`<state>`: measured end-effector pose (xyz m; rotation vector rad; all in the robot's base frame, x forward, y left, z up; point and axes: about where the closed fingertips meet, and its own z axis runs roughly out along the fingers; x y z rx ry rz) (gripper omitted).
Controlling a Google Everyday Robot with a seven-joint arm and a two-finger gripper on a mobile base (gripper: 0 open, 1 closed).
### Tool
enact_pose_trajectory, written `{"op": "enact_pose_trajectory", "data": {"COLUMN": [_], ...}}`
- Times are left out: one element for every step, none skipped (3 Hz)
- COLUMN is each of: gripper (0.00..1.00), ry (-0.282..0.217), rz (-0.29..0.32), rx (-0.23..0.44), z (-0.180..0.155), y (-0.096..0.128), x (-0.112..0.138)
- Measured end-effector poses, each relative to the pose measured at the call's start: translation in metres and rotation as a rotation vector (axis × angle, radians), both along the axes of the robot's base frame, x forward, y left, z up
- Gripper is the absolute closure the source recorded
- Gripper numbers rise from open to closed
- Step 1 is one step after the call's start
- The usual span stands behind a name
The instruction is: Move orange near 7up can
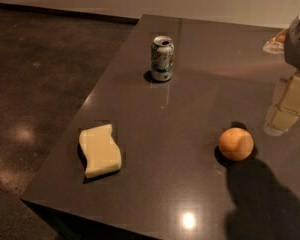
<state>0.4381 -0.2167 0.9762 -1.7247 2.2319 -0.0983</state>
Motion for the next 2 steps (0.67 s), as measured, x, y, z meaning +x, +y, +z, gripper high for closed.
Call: {"op": "enact_pose_trajectory", "data": {"gripper": [0.0,0.0], "ry": [-0.002,0.018], "rz": [0.0,-0.009], "rx": [0.0,0.01], "z": [0.0004,-0.0083], "y": [0.0001,0.0024], "x": [0.0,-0.0033]}}
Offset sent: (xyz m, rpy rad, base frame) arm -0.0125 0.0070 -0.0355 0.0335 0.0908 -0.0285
